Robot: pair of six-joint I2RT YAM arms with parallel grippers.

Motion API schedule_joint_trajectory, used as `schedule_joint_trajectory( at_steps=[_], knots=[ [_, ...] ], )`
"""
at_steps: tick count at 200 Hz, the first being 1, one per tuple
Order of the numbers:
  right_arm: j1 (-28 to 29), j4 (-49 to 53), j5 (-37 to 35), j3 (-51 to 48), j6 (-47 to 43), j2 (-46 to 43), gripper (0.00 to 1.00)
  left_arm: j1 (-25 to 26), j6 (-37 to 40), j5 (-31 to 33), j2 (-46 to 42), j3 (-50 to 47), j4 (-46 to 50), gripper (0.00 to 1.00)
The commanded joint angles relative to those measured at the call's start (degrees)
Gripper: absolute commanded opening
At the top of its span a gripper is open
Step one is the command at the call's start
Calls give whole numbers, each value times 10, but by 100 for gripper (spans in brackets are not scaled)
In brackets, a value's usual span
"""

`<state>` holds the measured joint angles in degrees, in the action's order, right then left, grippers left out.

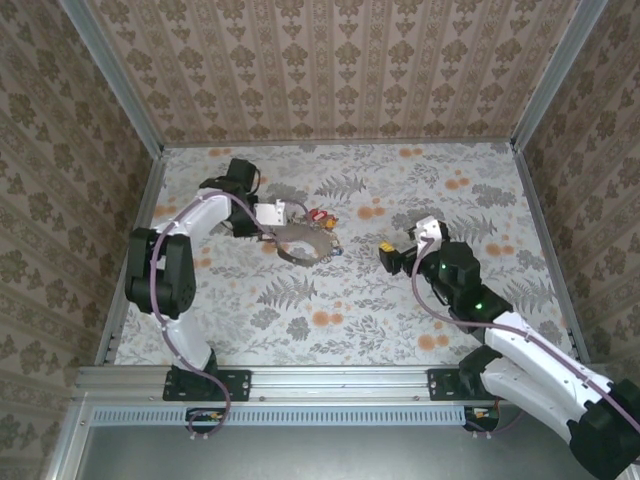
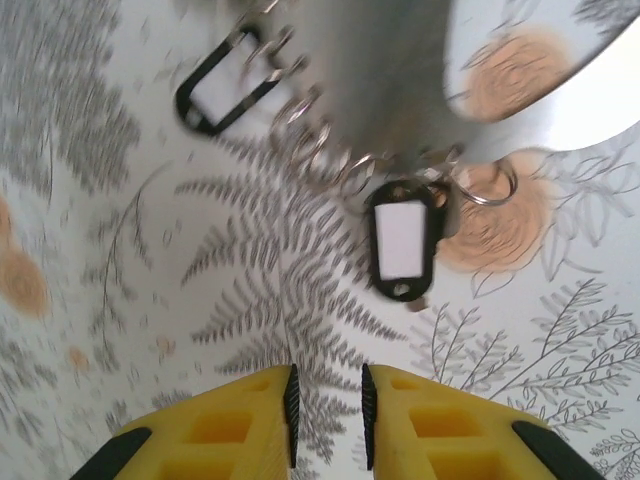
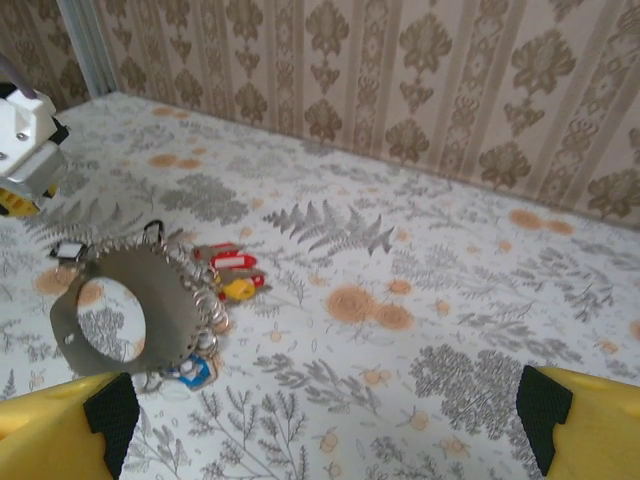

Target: Put the keys on the keyring

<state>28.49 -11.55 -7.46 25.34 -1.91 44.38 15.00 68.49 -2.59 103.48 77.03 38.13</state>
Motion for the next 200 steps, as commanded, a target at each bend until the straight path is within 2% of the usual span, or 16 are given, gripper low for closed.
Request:
schedule_joint_trajectory(
  at_steps=[1,28,41,57,62,69,75,79,102,139,164,181,200],
  knots=[
    [-10,5,-31,9,-25,-28,99,-37,-132,-3,-25,42,13,26],
    [-32,6,-63,15,-59,-55,100,-85,-268,14,-75,29,-7,26],
    [-50,4,-71,21,-69,-64,100,-108,-328,-21,-121,-2,-40,27],
    [-77,2,-76,33,-80,-69,100,-139,-416,-77,-189,-55,-108,37],
    [-86,-1,-78,36,-85,-68,100,-149,-444,-96,-212,-74,-135,45],
    [-98,-6,-78,42,-92,-67,100,-161,-480,-122,-245,-102,-172,67],
    [-110,-15,-77,47,-98,-65,100,-168,-511,-134,-273,-127,-201,94],
    [-118,-21,-76,50,-102,-63,100,-172,-527,-139,-290,-143,-218,100],
    [-172,-56,-65,74,-111,-47,100,-179,-586,-138,-365,-213,-283,100],
    [-233,-80,-41,83,-57,-28,100,-177,-635,-108,-432,-317,-369,100],
    [-242,-102,-45,38,-37,-13,99,-175,-653,-55,-422,-422,-475,100],
    [-245,-121,-25,-1,-15,7,100,-172,-641,-66,-395,-471,-562,100],
    [-245,-131,34,-30,0,51,100,-165,-636,-71,-351,-498,-637,100]
  ],
)
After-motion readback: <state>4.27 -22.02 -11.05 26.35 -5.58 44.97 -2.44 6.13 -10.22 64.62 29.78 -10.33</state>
